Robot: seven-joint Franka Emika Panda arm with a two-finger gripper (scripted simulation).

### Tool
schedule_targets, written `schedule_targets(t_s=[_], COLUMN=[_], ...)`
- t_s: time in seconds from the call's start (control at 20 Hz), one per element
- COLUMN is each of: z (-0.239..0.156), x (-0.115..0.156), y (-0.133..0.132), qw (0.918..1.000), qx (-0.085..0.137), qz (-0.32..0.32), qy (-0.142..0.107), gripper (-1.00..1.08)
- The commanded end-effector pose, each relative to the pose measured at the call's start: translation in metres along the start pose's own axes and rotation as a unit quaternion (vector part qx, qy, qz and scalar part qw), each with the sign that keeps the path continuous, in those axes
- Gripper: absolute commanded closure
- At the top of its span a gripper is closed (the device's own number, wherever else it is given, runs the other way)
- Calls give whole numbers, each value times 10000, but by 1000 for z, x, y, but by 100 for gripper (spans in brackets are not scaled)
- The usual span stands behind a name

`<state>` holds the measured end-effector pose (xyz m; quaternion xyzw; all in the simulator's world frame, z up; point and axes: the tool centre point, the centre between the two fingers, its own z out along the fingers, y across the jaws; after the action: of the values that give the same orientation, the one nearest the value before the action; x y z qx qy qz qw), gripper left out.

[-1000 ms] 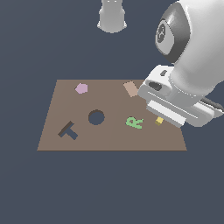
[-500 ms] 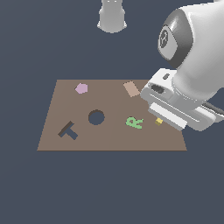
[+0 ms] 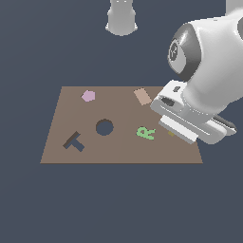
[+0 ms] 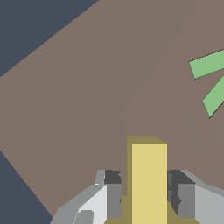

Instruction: Insert a designated object into the corresponding slot on a board.

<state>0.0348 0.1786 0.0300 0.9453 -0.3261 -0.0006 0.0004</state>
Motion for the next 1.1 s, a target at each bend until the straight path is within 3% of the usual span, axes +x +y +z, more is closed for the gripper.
schedule_targets(t_s=[0.0,1.05], z=[0,-3], x=[0,0], y=[0,8], qw=[10000,9998], qx=[6,2], qz=[1,-187], qy=[4,1], gripper=[108,108])
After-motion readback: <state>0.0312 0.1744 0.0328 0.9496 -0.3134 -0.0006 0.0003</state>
